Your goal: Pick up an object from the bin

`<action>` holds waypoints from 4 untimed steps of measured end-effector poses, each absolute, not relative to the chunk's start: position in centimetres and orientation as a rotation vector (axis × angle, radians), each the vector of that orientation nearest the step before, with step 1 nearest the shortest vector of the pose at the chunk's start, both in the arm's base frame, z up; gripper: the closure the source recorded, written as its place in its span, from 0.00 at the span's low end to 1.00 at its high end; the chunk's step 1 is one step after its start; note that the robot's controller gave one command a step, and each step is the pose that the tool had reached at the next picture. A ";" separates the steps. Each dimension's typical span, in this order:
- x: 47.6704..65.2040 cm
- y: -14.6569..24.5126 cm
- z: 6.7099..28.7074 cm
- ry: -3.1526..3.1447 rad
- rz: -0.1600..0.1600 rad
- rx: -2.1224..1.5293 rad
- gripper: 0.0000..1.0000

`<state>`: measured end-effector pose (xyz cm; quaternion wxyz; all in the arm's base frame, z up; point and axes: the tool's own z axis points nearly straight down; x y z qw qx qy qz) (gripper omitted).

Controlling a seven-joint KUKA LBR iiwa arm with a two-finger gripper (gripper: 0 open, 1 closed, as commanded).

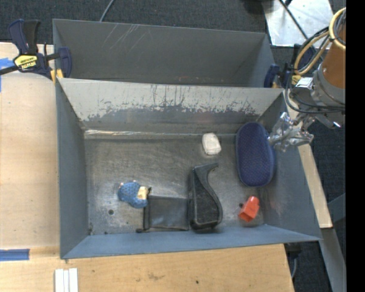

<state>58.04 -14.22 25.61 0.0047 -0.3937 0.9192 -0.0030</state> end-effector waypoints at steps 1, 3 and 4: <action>54.9 -13.8 14.9 2.953 0.007 -1.086 1.00; 55.5 -14.2 8.3 2.834 0.015 -1.334 0.00; 55.6 -14.1 7.7 2.755 0.035 -1.490 0.00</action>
Offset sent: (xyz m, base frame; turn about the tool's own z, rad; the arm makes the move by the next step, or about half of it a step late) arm -0.0294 0.0046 -0.1026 0.1023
